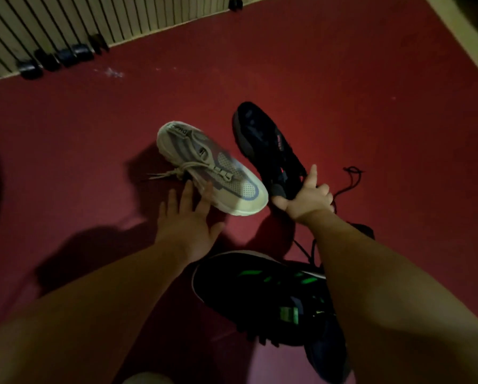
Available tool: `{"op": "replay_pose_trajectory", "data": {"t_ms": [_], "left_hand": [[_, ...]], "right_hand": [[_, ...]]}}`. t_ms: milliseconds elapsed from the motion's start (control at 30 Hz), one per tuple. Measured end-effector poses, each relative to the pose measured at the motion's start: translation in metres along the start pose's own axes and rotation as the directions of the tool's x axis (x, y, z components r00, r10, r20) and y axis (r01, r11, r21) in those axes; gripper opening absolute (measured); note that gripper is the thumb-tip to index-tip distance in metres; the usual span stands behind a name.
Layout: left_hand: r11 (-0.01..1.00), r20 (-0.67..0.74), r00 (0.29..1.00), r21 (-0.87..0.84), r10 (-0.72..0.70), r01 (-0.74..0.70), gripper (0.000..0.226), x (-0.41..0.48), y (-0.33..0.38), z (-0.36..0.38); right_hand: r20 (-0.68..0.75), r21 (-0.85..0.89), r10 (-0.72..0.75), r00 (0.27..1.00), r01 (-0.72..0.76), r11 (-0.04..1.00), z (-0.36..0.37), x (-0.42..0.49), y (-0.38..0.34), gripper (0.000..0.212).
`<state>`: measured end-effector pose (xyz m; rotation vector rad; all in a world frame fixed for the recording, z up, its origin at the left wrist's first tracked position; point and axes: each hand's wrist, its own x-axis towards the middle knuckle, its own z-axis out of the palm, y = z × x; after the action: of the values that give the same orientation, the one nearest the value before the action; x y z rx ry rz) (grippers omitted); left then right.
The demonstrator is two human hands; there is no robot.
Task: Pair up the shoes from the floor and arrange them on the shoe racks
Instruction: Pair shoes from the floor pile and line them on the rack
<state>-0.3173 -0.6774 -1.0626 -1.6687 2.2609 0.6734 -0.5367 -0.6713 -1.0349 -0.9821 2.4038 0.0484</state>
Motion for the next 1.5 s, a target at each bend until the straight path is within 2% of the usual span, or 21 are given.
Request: {"op": "replay_pose_trajectory", "data": {"t_ms": [100,167,200,300,367,467,533,633,733,867,1000,1100,1233,1367,1500], "left_hand": [[0.999,-0.023,0.999,-0.014,-0.043,0.043,0.079,-0.015,-0.018,-0.008],[0.997,-0.053,0.996,-0.048,-0.069,0.066,0.078,-0.030,-0.029,-0.017],[0.996,-0.076,0.994,-0.058,-0.077,0.073,0.078,-0.038,-0.034,-0.020],[0.995,-0.167,0.981,-0.051,-0.096,0.089,0.079,-0.069,-0.049,-0.024],[0.993,-0.197,0.974,-0.059,-0.114,0.104,0.079,-0.093,-0.057,-0.024],[0.986,-0.235,0.962,-0.115,-0.141,0.117,0.080,-0.132,-0.065,-0.025],[0.989,-0.289,0.947,-0.089,-0.140,0.119,0.081,-0.161,-0.074,-0.027],[0.990,-0.248,0.958,-0.059,-0.142,0.131,0.083,-0.209,-0.088,-0.040],[0.987,-0.201,0.970,0.057,-0.139,0.153,0.082,-0.255,-0.102,-0.069],[0.974,-0.201,0.959,0.068,-0.200,0.217,0.080,-0.306,-0.126,-0.099],[0.967,-0.219,0.954,0.106,-0.205,0.232,0.080,-0.345,-0.160,-0.089],[0.957,-0.213,0.946,0.106,-0.245,0.271,0.080,-0.372,-0.205,-0.071],[0.914,-0.178,0.923,0.166,-0.341,0.369,0.081,-0.398,-0.271,-0.046],[0.904,-0.175,0.897,0.067,-0.406,0.422,0.082,-0.419,-0.319,-0.027],[0.906,-0.140,0.903,0.060,-0.407,0.418,0.082,-0.427,-0.348,-0.004]], "right_hand": [[0.026,0.249,0.118,0.993,-0.121,0.961,-0.003,-0.016,-0.015,0.110],[0.095,0.437,0.188,0.978,-0.211,0.874,-0.003,-0.026,-0.025,0.115],[0.113,0.526,0.176,0.978,-0.209,0.825,0.000,-0.026,-0.024,0.118],[0.103,0.631,0.122,0.987,-0.159,0.759,0.022,-0.023,-0.006,0.117],[0.079,0.649,0.081,0.994,-0.113,0.753,0.013,-0.078,-0.012,0.116],[0.025,0.558,0.074,0.997,-0.076,0.826,0.009,-0.144,-0.013,0.099],[0.006,0.481,0.047,0.999,-0.044,0.875,0.018,-0.173,-0.010,0.091],[0.004,0.431,0.010,1.000,-0.011,0.902,0.031,-0.220,-0.014,0.090],[0.052,0.425,-0.025,0.998,0.001,0.905,0.041,-0.269,-0.023,0.092],[0.067,0.383,-0.095,0.993,0.063,0.921,0.048,-0.326,-0.036,0.091],[0.051,0.357,-0.166,0.985,0.137,0.924,0.068,-0.364,-0.048,0.089],[0.090,0.327,-0.223,0.971,0.182,0.927,0.096,-0.386,-0.061,0.090],[0.111,0.182,-0.289,0.951,0.266,0.947,0.134,-0.410,-0.080,0.089],[0.131,0.008,-0.360,0.924,0.362,0.932,0.158,-0.440,-0.096,0.089],[0.182,-0.215,-0.485,0.855,0.516,0.829,0.161,-0.457,-0.097,0.090]]}}
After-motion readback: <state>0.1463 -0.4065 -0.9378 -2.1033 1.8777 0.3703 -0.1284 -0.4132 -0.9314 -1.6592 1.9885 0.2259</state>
